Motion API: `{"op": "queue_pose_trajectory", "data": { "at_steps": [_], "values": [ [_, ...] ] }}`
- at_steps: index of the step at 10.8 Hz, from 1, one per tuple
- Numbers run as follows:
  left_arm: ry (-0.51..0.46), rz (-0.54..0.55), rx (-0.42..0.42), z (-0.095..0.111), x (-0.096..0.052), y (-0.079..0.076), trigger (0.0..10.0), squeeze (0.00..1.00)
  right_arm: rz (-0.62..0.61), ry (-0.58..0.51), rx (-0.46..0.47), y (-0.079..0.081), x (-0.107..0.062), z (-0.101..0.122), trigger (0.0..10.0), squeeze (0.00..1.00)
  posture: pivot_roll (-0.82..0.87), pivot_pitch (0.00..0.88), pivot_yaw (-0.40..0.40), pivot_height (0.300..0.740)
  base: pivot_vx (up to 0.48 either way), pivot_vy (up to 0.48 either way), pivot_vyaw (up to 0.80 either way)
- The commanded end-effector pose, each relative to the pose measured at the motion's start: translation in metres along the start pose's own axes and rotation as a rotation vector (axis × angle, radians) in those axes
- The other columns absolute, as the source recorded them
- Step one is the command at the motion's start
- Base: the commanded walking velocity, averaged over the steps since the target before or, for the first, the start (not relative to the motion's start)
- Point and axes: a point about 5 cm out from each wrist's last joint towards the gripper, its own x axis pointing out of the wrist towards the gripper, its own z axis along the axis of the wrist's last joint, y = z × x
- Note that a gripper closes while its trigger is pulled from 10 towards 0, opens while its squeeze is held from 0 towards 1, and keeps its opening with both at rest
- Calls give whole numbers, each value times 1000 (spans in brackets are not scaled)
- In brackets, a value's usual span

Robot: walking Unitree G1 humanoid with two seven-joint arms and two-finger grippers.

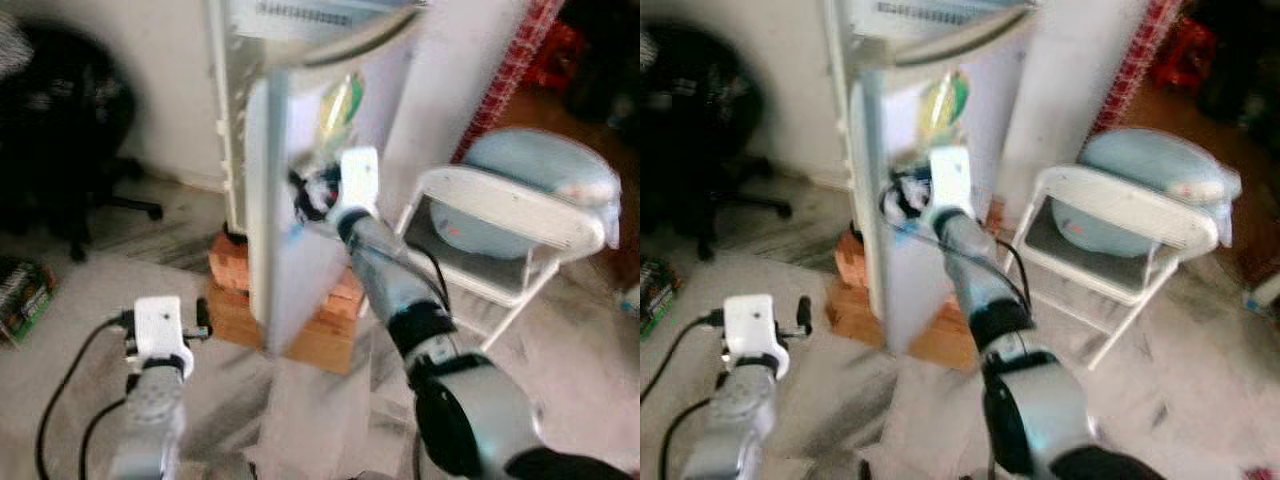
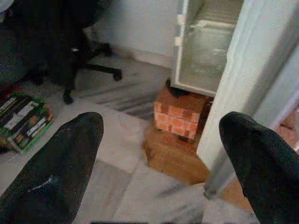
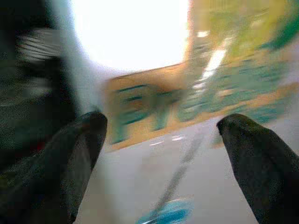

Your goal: Restocking fridge

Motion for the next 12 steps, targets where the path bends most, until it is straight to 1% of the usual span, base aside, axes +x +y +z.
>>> {"op": "queue_pose_trajectory", "data": {
  "at_steps": [1,2,3,4,5,6,7,8,9,10,11,12],
  "values": [
    [-5,-7,-3,3,-1,1,10000,0,425,-42,244,71,8,3,10000,0,278,0,-105,740,0,0,0],
    [-4,-6,-3,2,-1,2,10000,0,655,-32,312,95,-5,3,10000,0,278,0,-107,740,0,0,0],
    [-6,-6,-2,3,1,2,10000,0,678,25,228,99,-13,-17,10000,0,274,0,-103,740,0,0,0],
    [-13,-14,5,6,4,1,10000,0,547,89,160,83,-10,-38,10000,0,266,0,-93,740,0,0,0],
    [-23,-33,33,9,8,-1,10000,0,293,93,-54,47,-9,-50,10000,0,258,0,-82,740,0,0,0],
    [-34,-66,67,12,14,-1,10000,0,77,42,-204,8,-18,-39,10000,0,247,0,-77,740,0,0,0],
    [-40,-91,96,16,22,0,10000,0,-31,-2,-171,-17,-32,-27,10000,0,241,0,-76,740,0,0,0],
    [-26,-122,131,18,35,1,10000,0,-149,-38,-180,-43,-56,-15,10000,0,221,0,-71,740,0,0,0],
    [-23,-138,186,23,50,2,10000,0,-237,-71,-214,-61,-84,-8,10000,0,176,0,-57,740,0,0,0],
    [-27,-148,223,29,61,3,10000,0,-291,-84,-263,-67,-106,-7,10000,0,152,0,-51,740,0,0,0],
    [-40,-147,243,36,70,3,10000,0,-354,-93,-273,-71,-124,-12,10000,0,122,0,-41,740,0,0,0],
    [-52,-137,244,43,75,3,10000,0,-368,-70,-306,-69,-138,-22,10000,0,96,0,-30,740,0,0,0]
  ]
}}
